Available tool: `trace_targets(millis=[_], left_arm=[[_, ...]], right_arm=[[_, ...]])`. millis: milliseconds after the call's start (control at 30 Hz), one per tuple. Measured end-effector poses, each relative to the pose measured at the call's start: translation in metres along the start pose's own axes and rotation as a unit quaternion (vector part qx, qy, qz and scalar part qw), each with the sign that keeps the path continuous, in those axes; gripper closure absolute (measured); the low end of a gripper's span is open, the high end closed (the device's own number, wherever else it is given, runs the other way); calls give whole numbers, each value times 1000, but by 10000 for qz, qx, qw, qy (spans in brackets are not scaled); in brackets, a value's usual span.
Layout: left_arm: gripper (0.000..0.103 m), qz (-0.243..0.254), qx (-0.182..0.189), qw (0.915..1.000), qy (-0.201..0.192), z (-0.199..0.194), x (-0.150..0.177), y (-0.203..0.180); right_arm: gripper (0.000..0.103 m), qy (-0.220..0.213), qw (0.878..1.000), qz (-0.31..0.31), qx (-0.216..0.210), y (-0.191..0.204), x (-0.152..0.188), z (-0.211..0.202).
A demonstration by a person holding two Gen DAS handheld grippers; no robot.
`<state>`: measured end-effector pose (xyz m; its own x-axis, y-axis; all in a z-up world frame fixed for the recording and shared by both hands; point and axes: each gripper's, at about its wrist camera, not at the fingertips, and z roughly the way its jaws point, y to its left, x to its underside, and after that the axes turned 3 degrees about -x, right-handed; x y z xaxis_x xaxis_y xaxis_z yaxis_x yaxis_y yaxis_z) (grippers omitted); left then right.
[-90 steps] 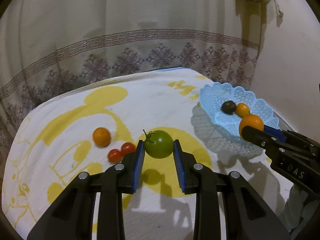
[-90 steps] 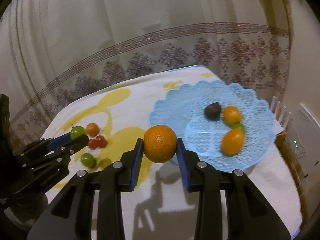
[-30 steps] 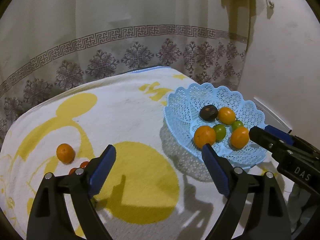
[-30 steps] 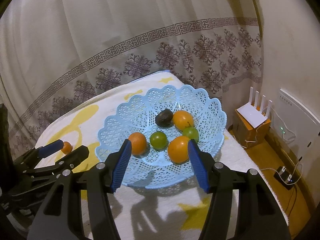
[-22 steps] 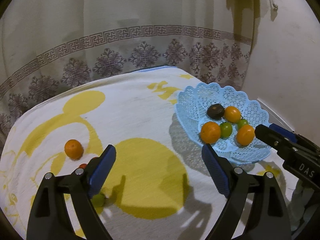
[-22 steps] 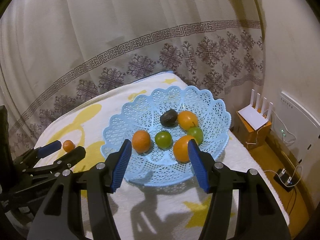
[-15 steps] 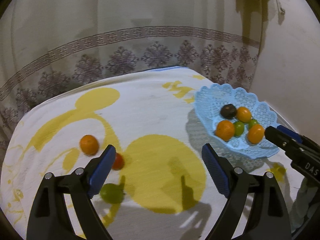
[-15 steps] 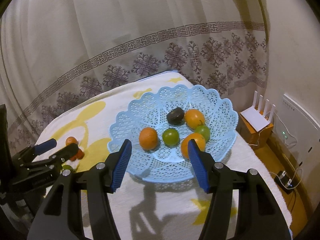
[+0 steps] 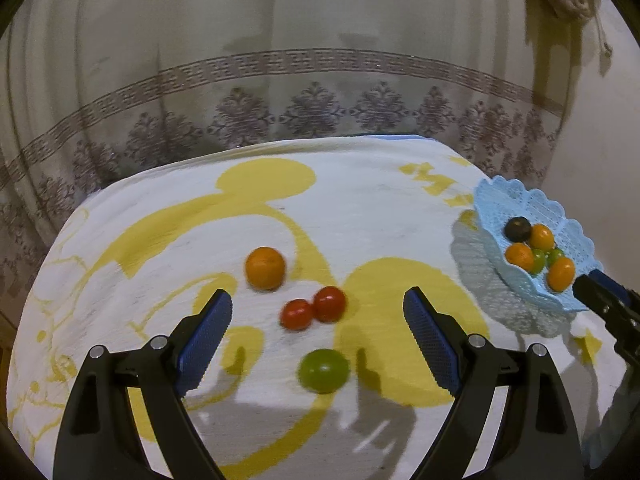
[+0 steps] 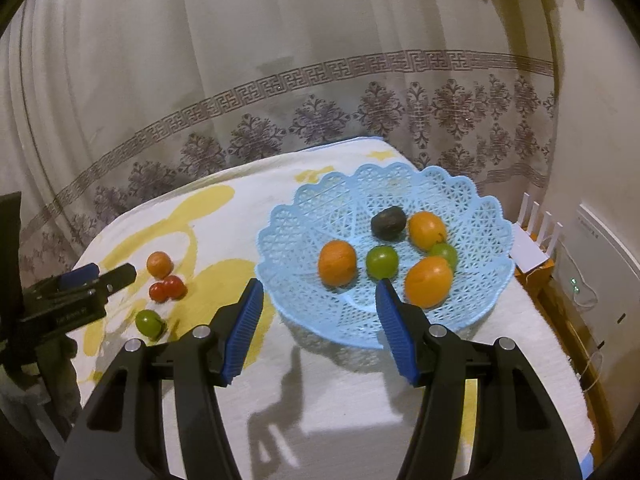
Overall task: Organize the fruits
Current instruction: 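Move both open tools back toward the remaining fruit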
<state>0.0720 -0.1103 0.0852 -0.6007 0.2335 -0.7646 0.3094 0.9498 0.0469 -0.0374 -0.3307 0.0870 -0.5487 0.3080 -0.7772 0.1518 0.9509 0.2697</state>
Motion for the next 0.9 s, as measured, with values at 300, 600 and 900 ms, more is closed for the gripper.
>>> trace_targets(millis=[300, 600, 900], left_arm=[[16, -126, -76, 9999, 81, 2, 9, 19], [16, -147, -178, 9995, 210, 6, 22, 39], [16, -407, -308, 9982, 313, 10, 32, 67]], right_arm=[[43, 151, 9996, -160, -158, 20, 5, 9], [40, 178, 9986, -465, -164, 46, 12, 16], [40, 418, 9957, -687, -451, 74, 17, 32]])
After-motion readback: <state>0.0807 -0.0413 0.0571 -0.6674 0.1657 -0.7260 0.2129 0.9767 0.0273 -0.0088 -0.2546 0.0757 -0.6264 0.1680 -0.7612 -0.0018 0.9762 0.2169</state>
